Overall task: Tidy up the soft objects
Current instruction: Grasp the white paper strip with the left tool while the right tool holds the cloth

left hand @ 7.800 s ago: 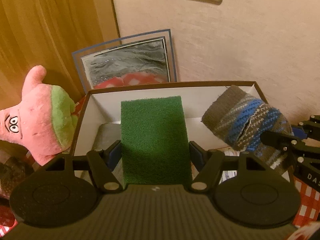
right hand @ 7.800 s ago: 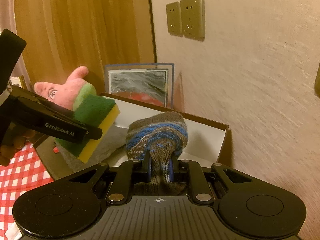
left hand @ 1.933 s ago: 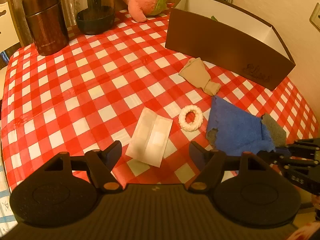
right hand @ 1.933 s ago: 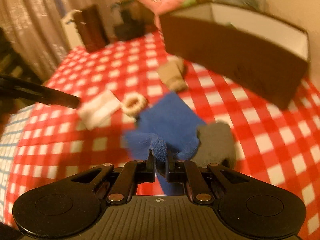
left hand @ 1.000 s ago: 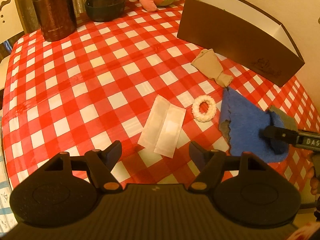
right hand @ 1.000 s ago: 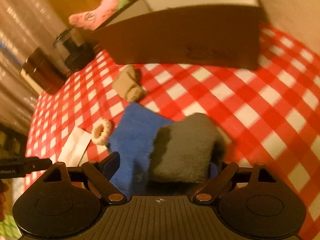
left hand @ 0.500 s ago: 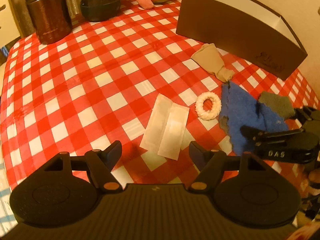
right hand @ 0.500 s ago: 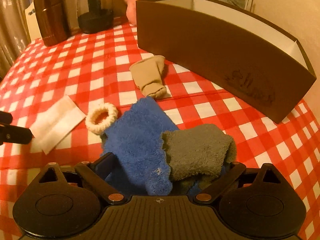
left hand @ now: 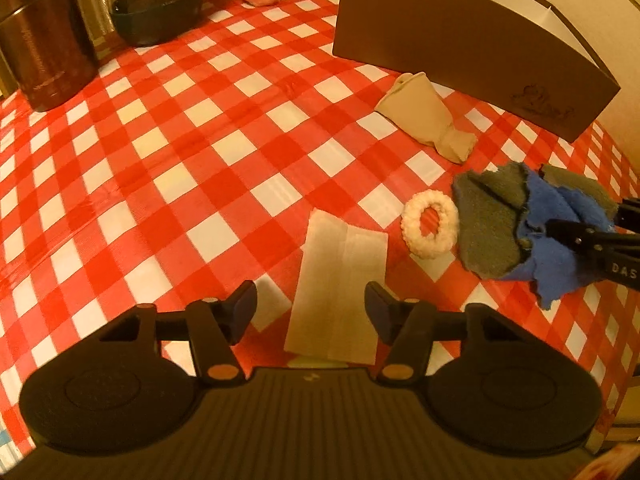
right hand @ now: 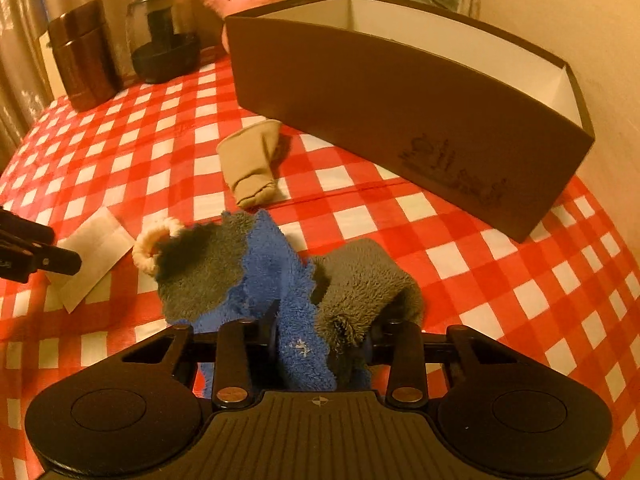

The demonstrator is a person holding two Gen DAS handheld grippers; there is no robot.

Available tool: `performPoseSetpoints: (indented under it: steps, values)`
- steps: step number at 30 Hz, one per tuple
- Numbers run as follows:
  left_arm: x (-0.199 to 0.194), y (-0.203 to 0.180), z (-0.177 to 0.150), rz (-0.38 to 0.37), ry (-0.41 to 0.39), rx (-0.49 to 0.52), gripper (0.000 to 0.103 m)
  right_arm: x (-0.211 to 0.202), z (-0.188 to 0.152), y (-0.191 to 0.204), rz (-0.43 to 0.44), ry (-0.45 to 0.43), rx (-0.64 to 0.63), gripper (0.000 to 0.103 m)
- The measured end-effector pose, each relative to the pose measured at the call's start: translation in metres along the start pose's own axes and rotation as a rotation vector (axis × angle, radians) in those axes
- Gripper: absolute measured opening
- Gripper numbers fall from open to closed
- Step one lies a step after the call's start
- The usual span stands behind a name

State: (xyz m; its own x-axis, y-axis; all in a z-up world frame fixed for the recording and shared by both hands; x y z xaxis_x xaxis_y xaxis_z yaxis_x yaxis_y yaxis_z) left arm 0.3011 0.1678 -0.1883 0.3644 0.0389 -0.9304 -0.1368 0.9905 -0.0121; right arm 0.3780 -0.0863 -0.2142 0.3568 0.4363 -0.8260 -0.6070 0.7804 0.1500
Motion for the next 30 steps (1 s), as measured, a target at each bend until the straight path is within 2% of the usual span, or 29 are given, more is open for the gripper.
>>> performPoseSetpoints:
  steps: [3, 5, 7, 10, 17, 19, 25, 30]
  values:
    - [0.006, 0.0, 0.003, -0.012, 0.014, -0.003, 0.048, 0.0, -0.001, 0.001, 0.004, -0.003, 0.001, 0.037]
    - [0.009, 0.0, 0.004, -0.023, 0.024, -0.015, 0.037, 0.001, -0.002, 0.001, 0.004, -0.006, 0.009, 0.038]
    - [0.01, -0.001, 0.004, -0.034, 0.025, -0.02, 0.035, 0.001, -0.002, 0.001, 0.009, -0.008, 0.012, 0.038]
    - [0.009, -0.004, 0.004, -0.045, 0.027, -0.016, 0.02, 0.001, -0.003, -0.001, 0.022, -0.01, 0.023, 0.039]
    - [0.002, -0.01, 0.003, -0.051, 0.007, -0.01, 0.004, 0.0, -0.004, -0.001, 0.026, -0.016, 0.013, 0.039]
    - [-0.001, -0.013, 0.003, -0.051, -0.001, -0.005, 0.001, -0.001, -0.004, -0.001, 0.029, -0.017, 0.011, 0.039]
    - [-0.008, -0.019, 0.001, -0.041, -0.012, -0.003, 0.001, -0.003, -0.005, -0.002, 0.035, -0.019, 0.011, 0.039]
    - [-0.002, -0.02, -0.001, -0.038, 0.024, -0.028, 0.001, -0.007, -0.007, -0.002, 0.038, -0.017, 0.012, 0.039]
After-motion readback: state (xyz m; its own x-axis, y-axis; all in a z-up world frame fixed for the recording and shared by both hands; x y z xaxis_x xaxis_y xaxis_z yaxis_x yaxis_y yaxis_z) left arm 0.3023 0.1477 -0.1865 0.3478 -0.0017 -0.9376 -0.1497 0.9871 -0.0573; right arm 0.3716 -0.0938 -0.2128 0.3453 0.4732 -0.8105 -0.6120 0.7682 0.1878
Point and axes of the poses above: each gripper's, at about its wrist camera, not at the fingertips, and x roughly the way its jaws point, y to its left, z to its top, the point moved 4 cm from there along x, roughly the way its jaws point, and after that the axes turned 4 degrees about x, right-handed, at the moved point
